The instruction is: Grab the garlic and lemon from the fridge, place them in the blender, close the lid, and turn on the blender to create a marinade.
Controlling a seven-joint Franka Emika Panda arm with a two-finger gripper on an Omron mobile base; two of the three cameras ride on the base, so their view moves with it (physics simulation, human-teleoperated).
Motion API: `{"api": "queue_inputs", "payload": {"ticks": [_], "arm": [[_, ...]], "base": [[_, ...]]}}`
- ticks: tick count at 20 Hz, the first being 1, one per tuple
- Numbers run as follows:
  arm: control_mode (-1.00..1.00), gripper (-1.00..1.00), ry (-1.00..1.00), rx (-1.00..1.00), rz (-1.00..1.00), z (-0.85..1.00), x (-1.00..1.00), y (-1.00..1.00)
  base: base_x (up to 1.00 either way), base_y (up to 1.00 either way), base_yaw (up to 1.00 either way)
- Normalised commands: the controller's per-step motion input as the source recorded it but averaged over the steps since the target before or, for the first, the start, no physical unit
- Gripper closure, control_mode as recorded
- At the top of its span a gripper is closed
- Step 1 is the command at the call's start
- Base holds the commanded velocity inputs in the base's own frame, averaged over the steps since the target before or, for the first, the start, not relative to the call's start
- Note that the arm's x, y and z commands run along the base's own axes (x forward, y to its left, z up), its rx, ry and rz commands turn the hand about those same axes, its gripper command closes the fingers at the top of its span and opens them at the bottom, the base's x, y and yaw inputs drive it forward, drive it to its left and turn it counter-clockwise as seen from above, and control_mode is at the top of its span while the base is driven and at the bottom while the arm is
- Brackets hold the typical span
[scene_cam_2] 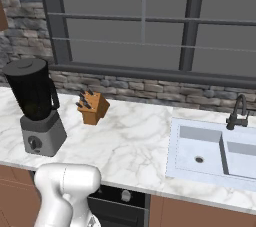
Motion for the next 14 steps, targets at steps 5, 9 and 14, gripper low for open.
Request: {"api": "queue_inputs", "payload": {"ticks": [5,9,14], "arm": [[-1.0,-1.0,-0.23,0.19,-0.33,-0.86,-0.1,-0.42],[-1.0,-1.0,-0.22,0.24,-0.33,-0.74,0.06,-0.5],[-1.0,-1.0,-0.23,0.26,-0.28,-0.73,0.19,-0.31]], "base": [[0.0,0.0,0.0],[0.0,0.0,0.0],[0.0,0.0,0.0]]}}
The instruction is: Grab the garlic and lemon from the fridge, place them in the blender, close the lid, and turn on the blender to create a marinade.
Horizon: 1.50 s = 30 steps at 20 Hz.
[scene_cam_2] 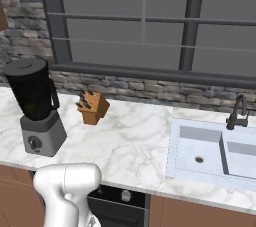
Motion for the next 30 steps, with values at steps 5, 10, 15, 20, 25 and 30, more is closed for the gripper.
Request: {"api": "queue_inputs", "payload": {"ticks": [5,10,15,20,25,30], "arm": [[-1.0,-1.0,-0.3,0.2,-0.25,-0.61,0.05,-0.13],[-1.0,-1.0,-0.21,0.1,-0.1,-0.47,0.23,0.0],[-1.0,-1.0,-0.11,0.04,0.0,-0.32,0.35,0.0],[-1.0,-1.0,-0.09,0.03,0.0,-0.45,0.31,0.0],[-1.0,-1.0,-0.07,0.03,0.0,-0.3,0.33,0.0],[-1.0,-1.0,-0.02,0.02,0.0,-0.31,0.38,0.0]], "base": [[0.0,0.0,0.0],[0.0,0.0,0.0],[0.0,0.0,0.0],[0.0,0.0,0.0],[0.0,0.0,0.0],[0.0,0.0,0.0]]}}
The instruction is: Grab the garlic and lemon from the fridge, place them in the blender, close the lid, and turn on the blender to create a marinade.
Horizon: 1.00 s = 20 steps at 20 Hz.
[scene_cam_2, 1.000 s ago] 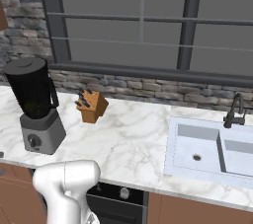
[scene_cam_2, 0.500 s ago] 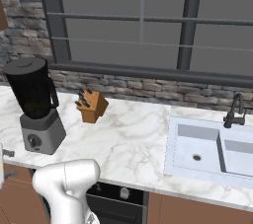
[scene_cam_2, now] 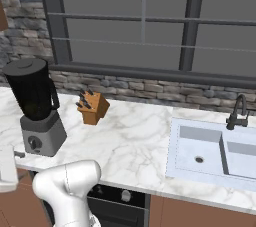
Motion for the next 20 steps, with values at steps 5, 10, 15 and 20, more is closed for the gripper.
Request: {"api": "queue_inputs", "payload": {"ticks": [5,10,15,20], "arm": [[-1.0,-1.0,0.0,0.0,0.0,-0.4,0.4,0.06],[-1.0,-1.0,0.0,0.0,0.0,-0.34,0.46,0.24],[-1.0,-1.0,0.0,0.0,0.02,-0.35,0.47,0.39],[-1.0,-1.0,0.0,0.0,0.02,-0.43,0.42,0.32]], "base": [[0.0,0.0,0.0],[0.0,0.0,0.0],[0.0,0.0,0.0],[0.0,0.0,0.0]]}}
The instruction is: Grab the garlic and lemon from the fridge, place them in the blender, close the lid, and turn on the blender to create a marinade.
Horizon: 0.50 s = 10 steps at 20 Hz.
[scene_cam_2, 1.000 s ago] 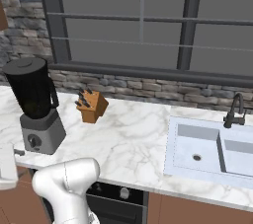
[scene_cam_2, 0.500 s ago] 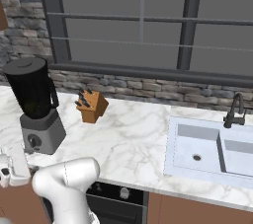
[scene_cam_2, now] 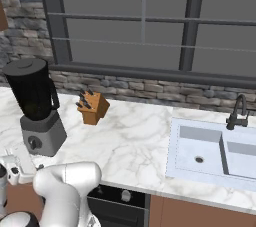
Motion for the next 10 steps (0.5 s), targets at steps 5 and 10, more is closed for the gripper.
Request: {"api": "queue_inputs", "payload": {"ticks": [5,10], "arm": [[-1.0,-1.0,0.0,0.01,0.02,-0.36,0.38,0.17],[-1.0,-1.0,-0.06,0.01,0.02,-0.18,0.14,0.13]], "base": [[0.0,0.0,0.0],[0.0,0.0,0.0]]}}
